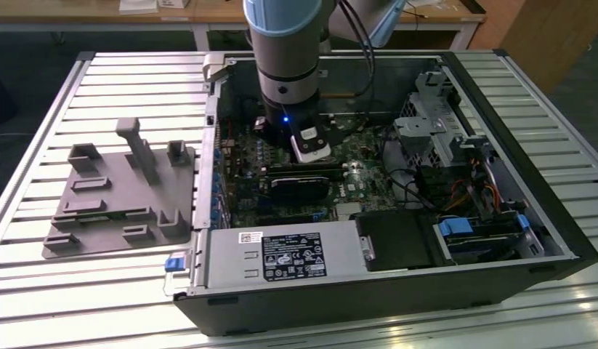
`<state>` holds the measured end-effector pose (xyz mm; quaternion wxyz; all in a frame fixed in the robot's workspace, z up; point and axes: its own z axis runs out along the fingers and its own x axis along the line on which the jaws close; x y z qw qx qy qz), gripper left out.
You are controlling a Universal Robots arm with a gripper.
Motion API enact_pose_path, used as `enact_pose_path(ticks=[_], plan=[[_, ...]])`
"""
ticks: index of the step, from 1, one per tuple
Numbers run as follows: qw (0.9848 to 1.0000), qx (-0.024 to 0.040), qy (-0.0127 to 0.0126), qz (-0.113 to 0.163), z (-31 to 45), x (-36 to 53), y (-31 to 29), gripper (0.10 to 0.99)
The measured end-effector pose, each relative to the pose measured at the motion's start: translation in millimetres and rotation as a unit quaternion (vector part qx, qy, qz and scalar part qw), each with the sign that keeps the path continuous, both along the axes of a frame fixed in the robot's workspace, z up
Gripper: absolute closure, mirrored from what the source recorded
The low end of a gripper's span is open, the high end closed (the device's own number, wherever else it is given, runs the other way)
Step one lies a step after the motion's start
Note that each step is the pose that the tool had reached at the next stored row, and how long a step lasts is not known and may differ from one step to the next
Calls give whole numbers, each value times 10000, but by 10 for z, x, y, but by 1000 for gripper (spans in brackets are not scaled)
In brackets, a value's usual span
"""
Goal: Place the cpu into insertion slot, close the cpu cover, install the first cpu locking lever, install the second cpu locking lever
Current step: 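Install the second cpu locking lever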
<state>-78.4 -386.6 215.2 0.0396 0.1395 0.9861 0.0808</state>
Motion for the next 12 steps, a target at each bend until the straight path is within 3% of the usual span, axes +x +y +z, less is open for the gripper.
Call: enact_pose_path(ticks=[6, 12], plan=[[10000, 31, 1, 1, -20, -19, -24, 984], [9998, 179, 1, 0, -30, -38, -76, 984]])
